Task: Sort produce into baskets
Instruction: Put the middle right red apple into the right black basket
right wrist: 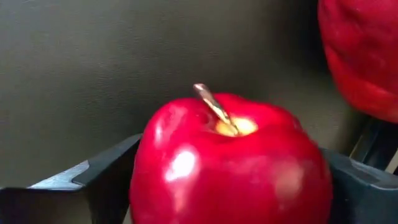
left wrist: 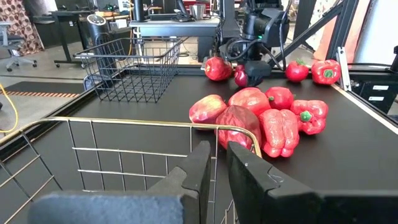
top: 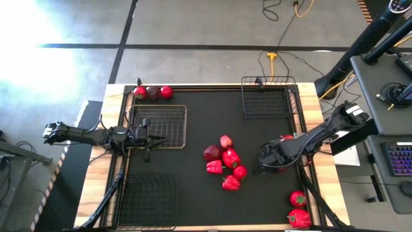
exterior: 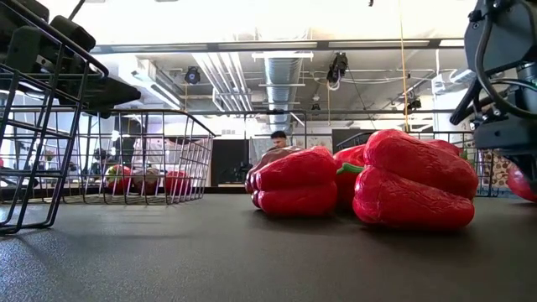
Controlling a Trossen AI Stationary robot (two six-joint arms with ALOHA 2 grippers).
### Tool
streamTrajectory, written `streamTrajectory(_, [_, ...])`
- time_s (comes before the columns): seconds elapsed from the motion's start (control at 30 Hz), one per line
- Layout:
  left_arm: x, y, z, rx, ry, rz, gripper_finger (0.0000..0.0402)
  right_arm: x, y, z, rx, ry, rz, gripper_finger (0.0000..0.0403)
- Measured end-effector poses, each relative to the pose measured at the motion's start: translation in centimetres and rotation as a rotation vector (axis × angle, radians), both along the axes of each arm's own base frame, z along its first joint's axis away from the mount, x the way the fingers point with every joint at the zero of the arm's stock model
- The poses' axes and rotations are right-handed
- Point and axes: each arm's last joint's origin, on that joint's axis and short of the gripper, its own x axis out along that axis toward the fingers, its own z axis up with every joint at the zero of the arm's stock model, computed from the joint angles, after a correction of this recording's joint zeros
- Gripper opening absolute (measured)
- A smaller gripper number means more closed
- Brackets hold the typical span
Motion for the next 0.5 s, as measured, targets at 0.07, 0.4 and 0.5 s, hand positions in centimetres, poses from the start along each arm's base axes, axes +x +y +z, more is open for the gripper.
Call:
streamTrajectory(0.07, [0.0, 0.0, 0.0, 0.0, 0.0, 0.0, 0.0038, 0.2, 0.1, 0.2, 0.001, -0.007, 0.027, 0.0334])
streamTrajectory(0.4, [0.0, 0.0, 0.0, 0.0, 0.0, 0.0, 0.0038, 5.8, -0.1, 8.5, -0.02, -0.22, 0.207, 0.031])
streamTrajectory(0.5, [0.0, 0.0, 0.0, 0.0, 0.001, 0.0, 0.0038, 7.0, -2.3, 12.8, -0.206, -0.211, 0.29, 0.031])
